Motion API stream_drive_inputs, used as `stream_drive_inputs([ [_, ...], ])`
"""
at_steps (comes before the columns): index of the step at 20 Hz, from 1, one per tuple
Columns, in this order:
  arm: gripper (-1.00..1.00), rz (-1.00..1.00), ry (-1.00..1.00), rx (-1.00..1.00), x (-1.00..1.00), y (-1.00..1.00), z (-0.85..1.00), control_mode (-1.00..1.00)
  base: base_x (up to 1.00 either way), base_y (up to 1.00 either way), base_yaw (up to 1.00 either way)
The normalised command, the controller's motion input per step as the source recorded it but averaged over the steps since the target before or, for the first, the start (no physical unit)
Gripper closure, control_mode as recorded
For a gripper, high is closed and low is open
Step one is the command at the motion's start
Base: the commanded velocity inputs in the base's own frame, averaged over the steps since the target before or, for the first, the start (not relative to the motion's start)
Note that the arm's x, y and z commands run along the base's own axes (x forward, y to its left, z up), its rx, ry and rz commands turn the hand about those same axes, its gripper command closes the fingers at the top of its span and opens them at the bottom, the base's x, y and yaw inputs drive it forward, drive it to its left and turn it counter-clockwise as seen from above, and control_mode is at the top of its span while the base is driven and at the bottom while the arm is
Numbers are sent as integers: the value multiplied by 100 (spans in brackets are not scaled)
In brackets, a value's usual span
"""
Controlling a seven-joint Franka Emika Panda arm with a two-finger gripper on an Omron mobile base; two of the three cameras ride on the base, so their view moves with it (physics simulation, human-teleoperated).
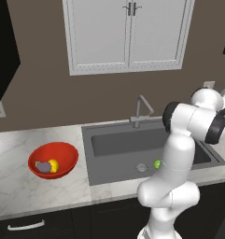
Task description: There is a mixed pile of frozen fruits and vegetables on the counter. Locate all the frozen vegetables and place the items in a bowl on the counter. Take all the frozen fruits and defrost them in a running sink.
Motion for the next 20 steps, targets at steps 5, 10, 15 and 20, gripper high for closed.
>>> stream_drive_inputs([
  [5,-100,8,0,-6,-24,-6,0,-100,0,0,0],
  [10,-100,7,4,-8,-20,-2,-15,-100,0,0,0],
  [15,-100,4,8,-10,-16,0,-29,-100,0,0,0],
  [20,-100,0,10,-11,-10,-8,-30,-100,0,0,0],
])
